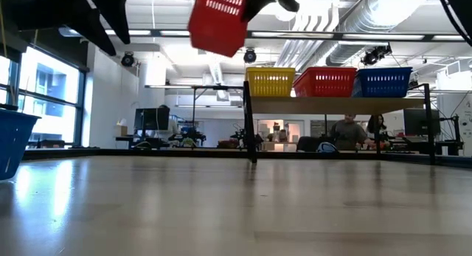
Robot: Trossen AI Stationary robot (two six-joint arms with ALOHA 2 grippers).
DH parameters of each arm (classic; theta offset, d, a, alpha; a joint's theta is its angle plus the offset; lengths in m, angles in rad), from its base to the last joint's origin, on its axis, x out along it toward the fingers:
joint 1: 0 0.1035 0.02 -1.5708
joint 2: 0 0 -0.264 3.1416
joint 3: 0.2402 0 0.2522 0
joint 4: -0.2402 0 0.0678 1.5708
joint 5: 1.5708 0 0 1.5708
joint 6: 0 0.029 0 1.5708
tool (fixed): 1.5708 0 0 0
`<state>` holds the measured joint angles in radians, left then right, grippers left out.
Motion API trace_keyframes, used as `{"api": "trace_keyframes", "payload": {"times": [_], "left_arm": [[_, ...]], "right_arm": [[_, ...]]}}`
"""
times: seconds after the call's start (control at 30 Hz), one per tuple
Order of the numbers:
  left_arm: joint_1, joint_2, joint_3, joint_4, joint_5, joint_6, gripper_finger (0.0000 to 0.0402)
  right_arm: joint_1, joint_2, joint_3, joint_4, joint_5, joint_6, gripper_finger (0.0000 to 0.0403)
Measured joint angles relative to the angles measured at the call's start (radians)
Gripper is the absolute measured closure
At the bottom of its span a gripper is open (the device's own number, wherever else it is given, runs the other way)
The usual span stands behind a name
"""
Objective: Stack baskets on shelf by color
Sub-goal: Stack the red basket on the stacked red baskets on the shelf
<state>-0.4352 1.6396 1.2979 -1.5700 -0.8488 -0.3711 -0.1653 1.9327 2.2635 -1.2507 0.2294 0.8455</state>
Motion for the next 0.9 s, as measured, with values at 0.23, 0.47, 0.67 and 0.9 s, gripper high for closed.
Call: {"api": "trace_keyframes", "payload": {"times": [0.23, 0.47, 0.67, 0.9], "left_arm": [[0.114, -0.005, 0.000, 0.012, 0.033, -0.112, 0.0240], [0.256, -0.033, -0.004, 0.030, 0.097, -0.124, 0.0241], [0.397, -0.095, -0.005, 0.130, 0.206, -0.015, 0.0241], [0.549, -0.127, -0.007, 0.347, 0.433, 0.190, 0.0241]], "right_arm": [[-0.082, -0.040, 0.067, -0.138, -0.101, -0.068, 0.0403], [-0.193, -0.105, 0.067, -0.229, -0.168, -0.150, 0.0403], [-0.317, -0.153, 0.067, -0.260, -0.263, -0.246, 0.0403], [-0.525, -0.175, 0.067, -0.325, -0.489, -0.343, 0.0403]]}}
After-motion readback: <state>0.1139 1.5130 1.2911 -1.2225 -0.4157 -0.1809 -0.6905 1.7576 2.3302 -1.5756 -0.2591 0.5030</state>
